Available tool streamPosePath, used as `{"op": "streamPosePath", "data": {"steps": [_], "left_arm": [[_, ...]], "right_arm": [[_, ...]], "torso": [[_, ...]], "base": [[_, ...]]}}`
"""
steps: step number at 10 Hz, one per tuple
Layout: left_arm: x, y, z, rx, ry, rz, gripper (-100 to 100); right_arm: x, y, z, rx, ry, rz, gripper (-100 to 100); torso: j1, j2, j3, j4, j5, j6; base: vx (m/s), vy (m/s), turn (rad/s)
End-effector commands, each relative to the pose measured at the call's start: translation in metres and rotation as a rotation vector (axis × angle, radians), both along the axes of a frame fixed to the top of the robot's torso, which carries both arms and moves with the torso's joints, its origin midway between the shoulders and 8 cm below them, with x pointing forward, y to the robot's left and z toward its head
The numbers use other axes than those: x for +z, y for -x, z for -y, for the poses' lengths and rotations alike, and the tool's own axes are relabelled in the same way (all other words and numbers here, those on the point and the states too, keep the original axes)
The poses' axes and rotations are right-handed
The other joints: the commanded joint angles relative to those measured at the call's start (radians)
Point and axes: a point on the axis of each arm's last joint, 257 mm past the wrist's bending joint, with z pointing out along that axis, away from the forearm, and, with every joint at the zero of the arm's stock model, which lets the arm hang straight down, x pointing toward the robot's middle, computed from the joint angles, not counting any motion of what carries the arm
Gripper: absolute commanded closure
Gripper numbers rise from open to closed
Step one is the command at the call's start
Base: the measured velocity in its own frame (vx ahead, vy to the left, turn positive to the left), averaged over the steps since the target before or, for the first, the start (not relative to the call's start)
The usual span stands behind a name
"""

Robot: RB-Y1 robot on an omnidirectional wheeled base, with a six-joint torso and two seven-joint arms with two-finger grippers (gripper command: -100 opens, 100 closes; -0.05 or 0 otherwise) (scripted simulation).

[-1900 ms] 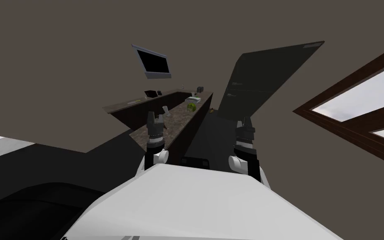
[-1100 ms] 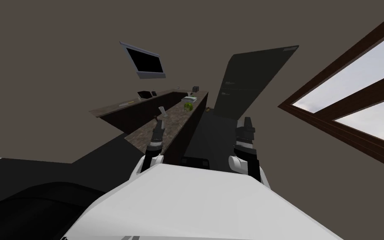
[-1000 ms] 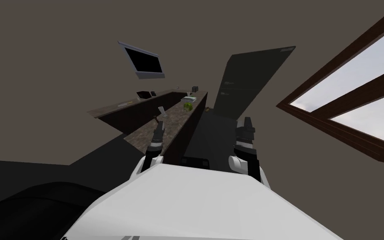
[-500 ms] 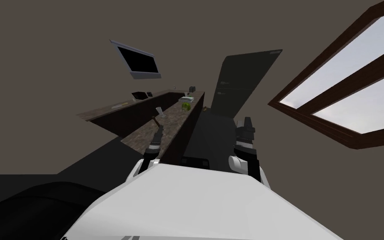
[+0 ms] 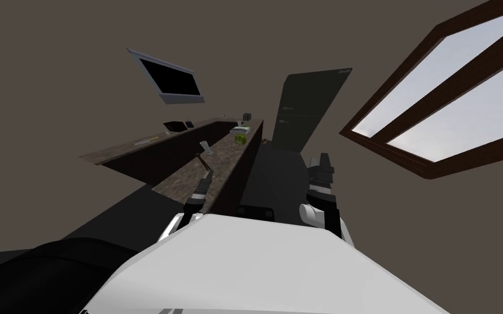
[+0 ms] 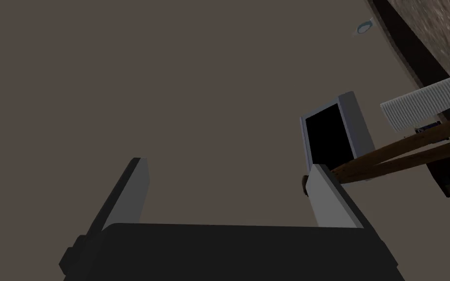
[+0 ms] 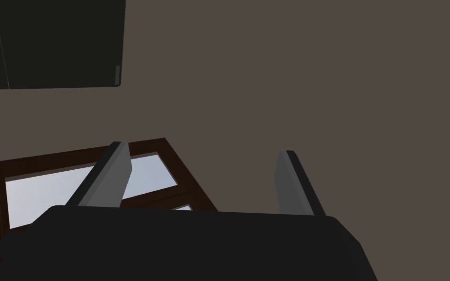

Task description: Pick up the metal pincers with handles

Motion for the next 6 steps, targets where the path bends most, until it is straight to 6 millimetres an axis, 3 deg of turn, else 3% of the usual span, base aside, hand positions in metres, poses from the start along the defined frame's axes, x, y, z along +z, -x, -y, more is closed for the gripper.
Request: {"op": "streamPosePath", "data": {"steps": [1,2,6], "left_arm": [[-0.017,0.002,-0.015,0.022,-0.062,-0.043,-100],[-0.023,0.003,-0.016,0.026,-0.059,-0.054,-100],[-0.056,0.005,-0.057,0.074,-0.212,-0.143,-100]], "right_arm": [[0.000,0.000,0.000,0.000,0.000,0.000,0],[0.000,0.000,0.000,0.000,0.000,0.000,0],[0.000,0.000,0.000,0.000,0.000,0.000,0]], "torso": [[0.000,0.000,0.000,0.000,0.000,0.000],[0.000,-0.001,0.000,0.000,0.000,0.000],[0.000,-0.001,-0.001,0.000,0.000,0.000]], "base": [[-0.018,0.029,-0.110],[-0.011,0.018,-0.034],[-0.010,0.023,-0.094]]}}
